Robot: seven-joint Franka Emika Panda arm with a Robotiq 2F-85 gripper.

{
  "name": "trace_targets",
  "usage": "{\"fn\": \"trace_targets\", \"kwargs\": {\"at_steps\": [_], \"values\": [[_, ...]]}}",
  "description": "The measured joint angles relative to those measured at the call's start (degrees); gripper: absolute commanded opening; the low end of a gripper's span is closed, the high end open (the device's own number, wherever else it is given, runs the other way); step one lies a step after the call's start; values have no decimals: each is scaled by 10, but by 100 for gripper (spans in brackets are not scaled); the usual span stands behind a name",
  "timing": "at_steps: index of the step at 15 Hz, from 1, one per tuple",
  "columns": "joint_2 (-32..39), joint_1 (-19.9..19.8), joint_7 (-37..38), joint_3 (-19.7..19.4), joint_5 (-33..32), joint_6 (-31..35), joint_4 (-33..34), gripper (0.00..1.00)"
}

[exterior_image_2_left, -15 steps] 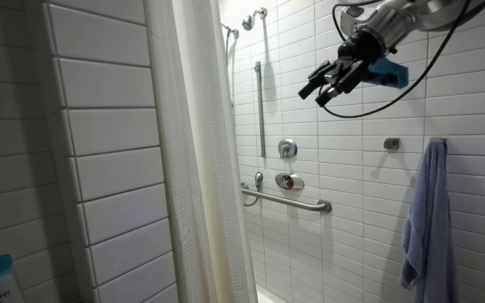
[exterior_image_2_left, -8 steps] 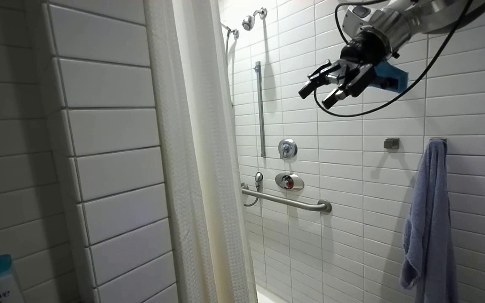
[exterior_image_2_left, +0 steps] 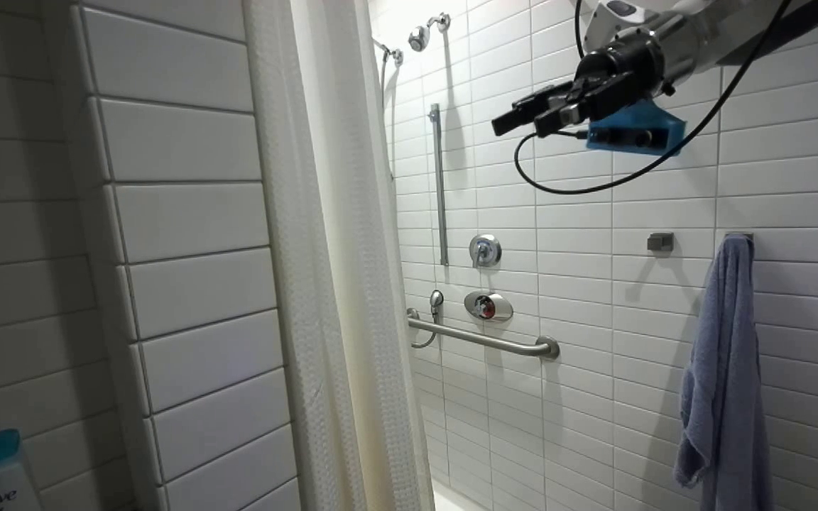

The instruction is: Pull the shower curtain sightly to the right

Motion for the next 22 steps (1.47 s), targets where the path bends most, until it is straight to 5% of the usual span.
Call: {"fn": "trace_targets", "kwargs": {"at_steps": [4,11,19,22], "values": [[12,-45,7,25,109,-30,-1,100],[17,-74,10,47,122,-36,-1,100],[18,-147,1,160,370,155,-18,100],[18,-148,-19,169,427,155,-18,100]]}}
